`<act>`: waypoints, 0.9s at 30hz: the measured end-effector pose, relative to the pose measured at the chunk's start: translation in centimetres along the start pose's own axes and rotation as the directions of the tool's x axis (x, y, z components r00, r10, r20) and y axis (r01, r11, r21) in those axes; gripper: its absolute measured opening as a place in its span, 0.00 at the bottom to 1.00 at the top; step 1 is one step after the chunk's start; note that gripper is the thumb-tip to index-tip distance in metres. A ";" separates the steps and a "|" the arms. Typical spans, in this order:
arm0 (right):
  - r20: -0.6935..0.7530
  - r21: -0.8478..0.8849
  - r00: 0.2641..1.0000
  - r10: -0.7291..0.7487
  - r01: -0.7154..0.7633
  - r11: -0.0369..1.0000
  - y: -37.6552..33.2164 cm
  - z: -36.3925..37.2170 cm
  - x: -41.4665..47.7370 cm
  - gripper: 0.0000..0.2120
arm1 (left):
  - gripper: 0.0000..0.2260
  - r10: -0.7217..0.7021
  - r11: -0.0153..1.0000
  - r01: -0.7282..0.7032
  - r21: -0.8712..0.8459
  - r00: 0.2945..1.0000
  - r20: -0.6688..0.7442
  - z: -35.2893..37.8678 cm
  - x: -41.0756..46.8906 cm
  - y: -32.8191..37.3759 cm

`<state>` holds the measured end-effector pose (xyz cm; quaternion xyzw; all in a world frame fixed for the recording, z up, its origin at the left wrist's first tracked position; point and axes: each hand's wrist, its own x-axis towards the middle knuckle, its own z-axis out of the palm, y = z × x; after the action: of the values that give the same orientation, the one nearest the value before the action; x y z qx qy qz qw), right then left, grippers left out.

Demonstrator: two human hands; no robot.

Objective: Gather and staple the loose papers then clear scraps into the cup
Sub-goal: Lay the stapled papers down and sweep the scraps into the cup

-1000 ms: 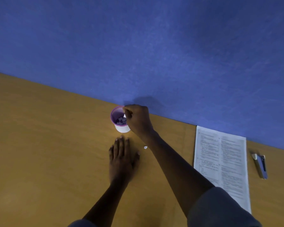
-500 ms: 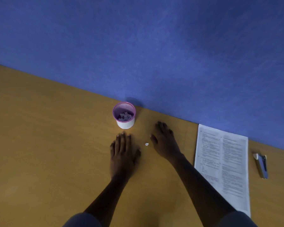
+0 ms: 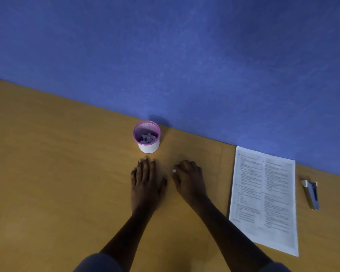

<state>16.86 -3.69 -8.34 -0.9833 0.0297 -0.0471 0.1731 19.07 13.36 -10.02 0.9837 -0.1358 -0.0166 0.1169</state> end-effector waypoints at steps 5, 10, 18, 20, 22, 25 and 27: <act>0.027 0.169 0.997 0.076 -0.079 0.982 0.0 0.3 0.8 0.08 | 0.33 -0.008 1.000 0.008 0.000 1.000 0.013 0.1 0.0 0.0; 0.056 0.175 0.994 0.089 -0.097 0.980 0.1 0.0 1.2 0.08 | 0.33 -0.007 1.000 0.007 0.010 1.000 0.018 0.0 -0.1 0.0; 0.020 0.225 0.974 0.226 -0.224 0.948 -0.6 -0.9 3.3 0.05 | 0.32 -0.010 1.000 0.010 -0.011 1.000 0.026 -0.3 -0.2 0.3; -0.050 0.352 0.976 0.210 -0.180 0.919 -1.2 -2.1 4.9 0.04 | 0.32 -0.013 1.000 0.014 -0.021 1.000 0.025 -0.3 -0.2 0.2; -0.169 0.455 0.970 0.176 -0.082 0.887 -2.3 -3.6 6.8 0.02 | 0.32 -0.013 1.000 0.014 -0.024 1.000 0.020 -0.3 -0.1 0.1; -0.316 0.511 0.942 0.115 0.067 0.857 -4.5 -5.6 9.5 0.02 | 0.32 -0.012 1.000 0.012 -0.022 1.000 0.020 -0.4 -0.2 0.1; -0.348 0.492 0.935 0.069 0.119 0.862 -5.7 -6.2 11.2 0.03 | 0.33 -0.013 1.000 0.013 -0.016 1.000 0.028 -0.4 -0.3 0.2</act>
<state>27.61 -1.28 0.34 -0.8789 0.0339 -0.2317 0.4157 18.80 13.36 -9.61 0.9832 -0.1308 -0.0319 0.1230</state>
